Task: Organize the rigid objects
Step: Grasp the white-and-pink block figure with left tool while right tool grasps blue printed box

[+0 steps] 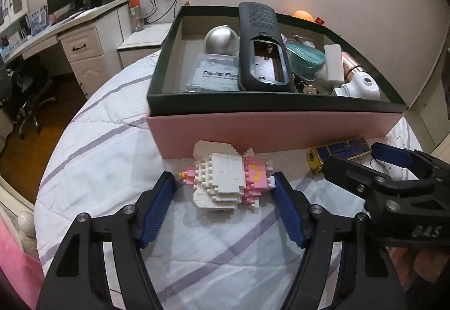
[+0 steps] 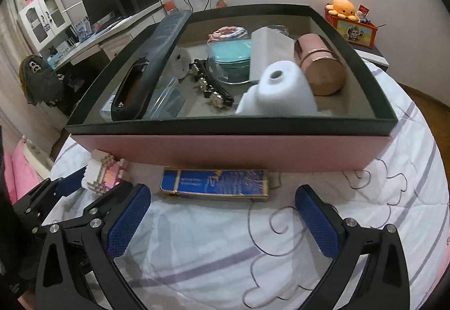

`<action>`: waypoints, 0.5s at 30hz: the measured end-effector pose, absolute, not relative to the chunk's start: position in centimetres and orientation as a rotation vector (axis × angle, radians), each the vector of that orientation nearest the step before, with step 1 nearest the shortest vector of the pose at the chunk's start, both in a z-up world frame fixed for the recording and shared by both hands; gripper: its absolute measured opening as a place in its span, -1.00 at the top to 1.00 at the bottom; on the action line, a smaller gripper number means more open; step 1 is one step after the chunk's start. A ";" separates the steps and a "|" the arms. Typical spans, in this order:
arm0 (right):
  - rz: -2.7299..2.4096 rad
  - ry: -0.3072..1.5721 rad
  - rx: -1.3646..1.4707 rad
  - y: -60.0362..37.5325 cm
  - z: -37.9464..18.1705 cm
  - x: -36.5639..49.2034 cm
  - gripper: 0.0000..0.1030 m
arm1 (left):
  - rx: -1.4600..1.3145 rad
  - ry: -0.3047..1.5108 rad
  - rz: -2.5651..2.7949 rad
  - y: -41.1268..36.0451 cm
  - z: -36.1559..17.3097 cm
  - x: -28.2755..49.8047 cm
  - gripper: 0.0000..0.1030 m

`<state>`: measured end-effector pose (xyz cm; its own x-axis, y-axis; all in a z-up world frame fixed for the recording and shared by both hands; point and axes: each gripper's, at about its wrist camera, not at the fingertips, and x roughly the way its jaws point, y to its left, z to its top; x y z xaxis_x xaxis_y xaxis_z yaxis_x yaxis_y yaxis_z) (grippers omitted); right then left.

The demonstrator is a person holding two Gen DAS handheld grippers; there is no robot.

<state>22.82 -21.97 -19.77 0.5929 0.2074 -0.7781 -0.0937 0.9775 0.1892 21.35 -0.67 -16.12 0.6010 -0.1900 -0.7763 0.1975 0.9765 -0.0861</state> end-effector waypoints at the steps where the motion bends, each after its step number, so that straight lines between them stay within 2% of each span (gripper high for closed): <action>1: 0.157 0.921 0.132 -21.8 -19.9 23.0 -1.00 | 0.013 0.898 -0.224 -0.7 -16.1 21.4 -0.40; 8: 0.103 0.914 0.087 -20.8 -20.4 23.8 -0.99 | 0.073 0.907 -0.217 -1.6 -16.5 21.9 -0.48; 10: 0.099 0.903 0.081 -20.8 -20.2 23.7 -0.87 | 0.066 0.903 -0.221 -1.5 -16.5 21.9 -0.47; 12: 0.087 0.894 0.075 -21.1 -20.1 23.4 -0.63 | 0.067 0.899 -0.223 -1.4 -16.4 21.7 -0.40; 13: 0.095 0.888 0.088 -21.5 -20.0 23.2 -0.62 | 0.061 0.895 -0.233 -1.4 -16.3 21.6 -0.40; 15: 0.106 0.886 0.096 -22.1 -20.0 23.1 -0.62 | 0.063 0.890 -0.234 -1.4 -16.2 21.3 -0.23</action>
